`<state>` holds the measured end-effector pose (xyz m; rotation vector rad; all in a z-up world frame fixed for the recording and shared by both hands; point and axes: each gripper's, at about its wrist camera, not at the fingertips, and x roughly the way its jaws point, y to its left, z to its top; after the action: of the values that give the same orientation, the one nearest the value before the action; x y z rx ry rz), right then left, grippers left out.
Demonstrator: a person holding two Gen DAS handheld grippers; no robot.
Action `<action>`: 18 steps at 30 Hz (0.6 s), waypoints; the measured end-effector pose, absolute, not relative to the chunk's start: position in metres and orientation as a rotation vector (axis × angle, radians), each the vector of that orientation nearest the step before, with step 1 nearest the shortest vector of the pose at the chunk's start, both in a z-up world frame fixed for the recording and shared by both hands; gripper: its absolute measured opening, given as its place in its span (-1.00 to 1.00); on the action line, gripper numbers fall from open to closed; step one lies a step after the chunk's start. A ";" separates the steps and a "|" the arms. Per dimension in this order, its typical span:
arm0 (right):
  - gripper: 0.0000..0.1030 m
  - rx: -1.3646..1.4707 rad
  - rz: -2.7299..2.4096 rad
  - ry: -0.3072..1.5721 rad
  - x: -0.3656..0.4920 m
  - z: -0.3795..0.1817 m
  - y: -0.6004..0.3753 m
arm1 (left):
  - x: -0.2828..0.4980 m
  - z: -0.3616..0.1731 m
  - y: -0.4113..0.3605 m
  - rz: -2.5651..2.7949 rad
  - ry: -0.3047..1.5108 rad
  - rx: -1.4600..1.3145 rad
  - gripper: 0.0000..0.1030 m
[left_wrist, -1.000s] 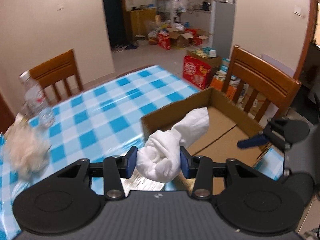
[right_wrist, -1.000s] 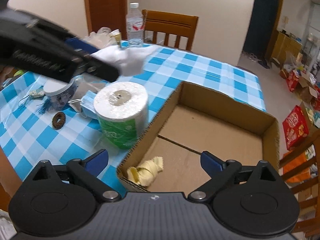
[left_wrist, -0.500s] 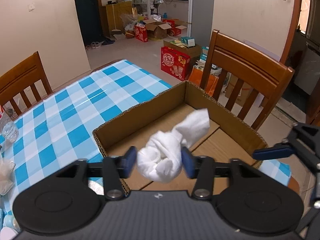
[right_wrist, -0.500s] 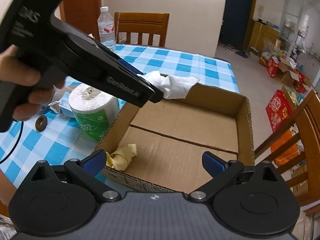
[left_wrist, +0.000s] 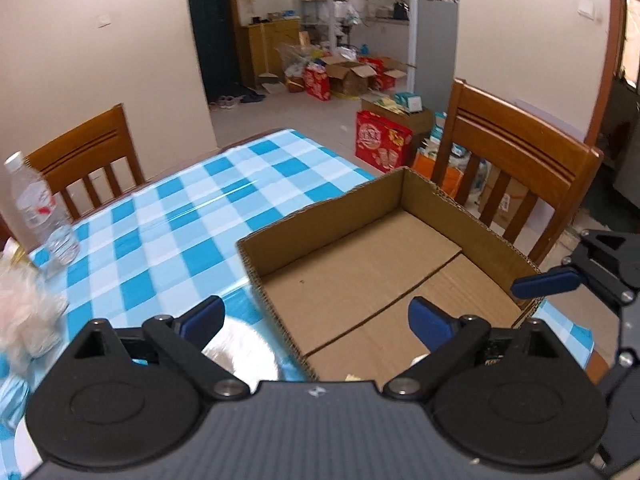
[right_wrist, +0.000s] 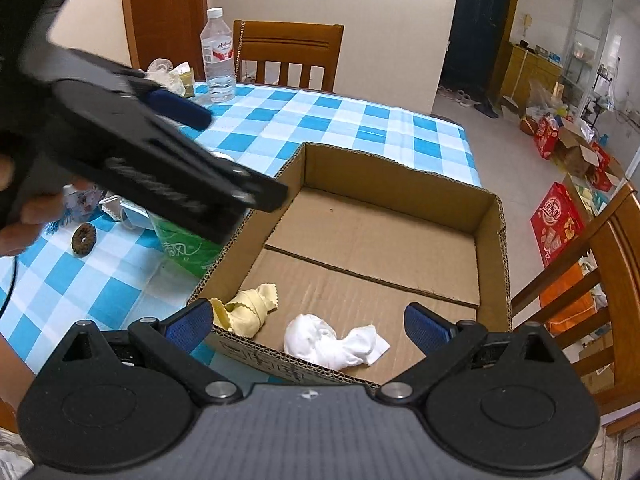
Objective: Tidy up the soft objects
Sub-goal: 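Move both tools back over the table toward the remaining items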
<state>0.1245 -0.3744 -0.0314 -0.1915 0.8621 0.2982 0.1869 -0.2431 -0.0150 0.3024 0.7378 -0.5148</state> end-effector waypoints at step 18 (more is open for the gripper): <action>1.00 -0.236 0.456 0.838 0.117 -0.029 -0.319 | 0.124 -0.013 -0.153 -0.250 0.759 0.153 0.98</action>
<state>0.1174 -0.3190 -0.0287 -0.2358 0.8383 0.4556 0.1242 -0.1528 -0.0132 0.1530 0.7589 -0.2498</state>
